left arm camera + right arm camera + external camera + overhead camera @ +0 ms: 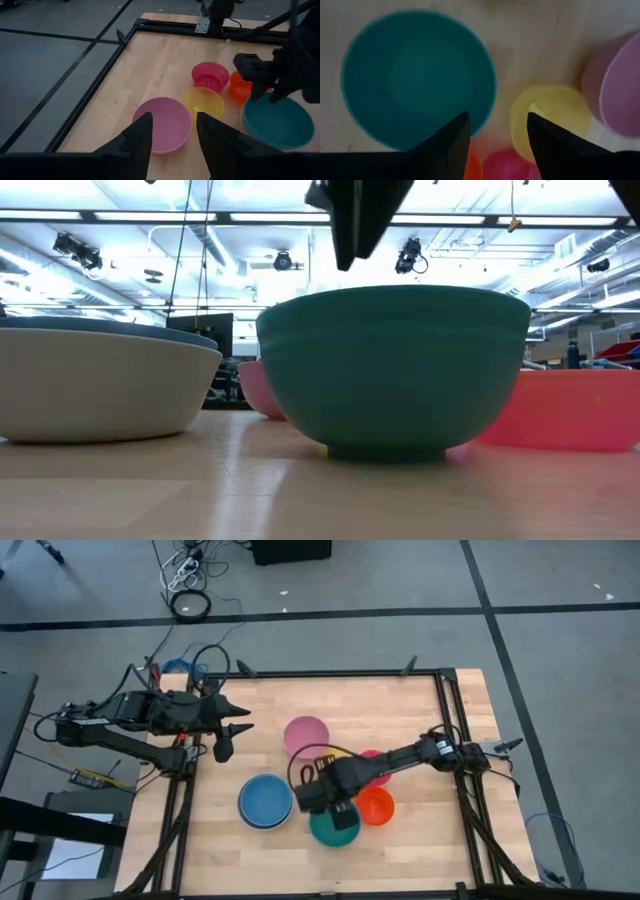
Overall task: Nest bowls inside each other
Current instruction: Stack the green bowl on top of the blue bowl
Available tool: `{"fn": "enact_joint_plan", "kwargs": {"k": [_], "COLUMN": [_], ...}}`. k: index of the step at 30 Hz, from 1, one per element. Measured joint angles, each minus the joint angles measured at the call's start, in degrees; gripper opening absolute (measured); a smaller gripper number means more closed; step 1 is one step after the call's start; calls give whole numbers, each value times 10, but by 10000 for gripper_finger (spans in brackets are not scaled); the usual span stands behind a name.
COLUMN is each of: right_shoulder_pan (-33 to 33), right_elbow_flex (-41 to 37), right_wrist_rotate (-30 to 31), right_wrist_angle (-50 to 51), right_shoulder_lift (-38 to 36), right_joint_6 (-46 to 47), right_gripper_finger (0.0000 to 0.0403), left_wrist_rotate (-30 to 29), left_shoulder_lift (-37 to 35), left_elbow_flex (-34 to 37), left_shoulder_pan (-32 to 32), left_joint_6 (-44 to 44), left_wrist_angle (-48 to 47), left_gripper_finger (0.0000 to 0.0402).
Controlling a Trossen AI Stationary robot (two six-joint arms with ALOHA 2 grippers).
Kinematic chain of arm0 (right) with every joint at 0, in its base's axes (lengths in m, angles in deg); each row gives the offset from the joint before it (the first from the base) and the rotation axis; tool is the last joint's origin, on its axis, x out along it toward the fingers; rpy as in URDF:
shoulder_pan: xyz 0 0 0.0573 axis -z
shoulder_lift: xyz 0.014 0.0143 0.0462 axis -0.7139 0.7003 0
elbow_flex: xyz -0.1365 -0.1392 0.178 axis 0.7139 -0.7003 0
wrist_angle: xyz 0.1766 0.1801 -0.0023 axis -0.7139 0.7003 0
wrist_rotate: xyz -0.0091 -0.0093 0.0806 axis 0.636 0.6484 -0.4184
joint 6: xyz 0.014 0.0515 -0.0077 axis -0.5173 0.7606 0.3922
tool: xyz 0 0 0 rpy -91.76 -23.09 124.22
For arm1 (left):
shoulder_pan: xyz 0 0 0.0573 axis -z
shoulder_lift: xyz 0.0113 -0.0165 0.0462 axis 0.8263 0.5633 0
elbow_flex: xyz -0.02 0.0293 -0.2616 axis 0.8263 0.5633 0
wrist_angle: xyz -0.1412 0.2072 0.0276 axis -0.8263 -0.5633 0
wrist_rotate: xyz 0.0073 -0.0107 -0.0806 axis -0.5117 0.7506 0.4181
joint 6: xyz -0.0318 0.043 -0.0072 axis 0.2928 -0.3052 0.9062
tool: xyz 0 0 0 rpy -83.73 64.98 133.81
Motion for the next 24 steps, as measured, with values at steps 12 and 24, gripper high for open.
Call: {"fn": "enact_joint_plan", "kwargs": {"k": [12, 24], "right_shoulder_pan": [8, 13], "right_elbow_flex": [-111, -248], "right_wrist_rotate": [-13, -28], "right_wrist_angle": [-132, -285], "right_shoulder_lift": [0, 1], "right_joint_6": [29, 10], "right_gripper_finger": [189, 181], "left_wrist_rotate": [0, 0], "left_shoulder_lift": [0, 0], "left_elbow_flex": [0, 0], "left_shoulder_pan": [0, 0], "left_joint_6": [1, 0], "left_wrist_angle": [-17, -23], "left_gripper_finger": [163, 163]}}
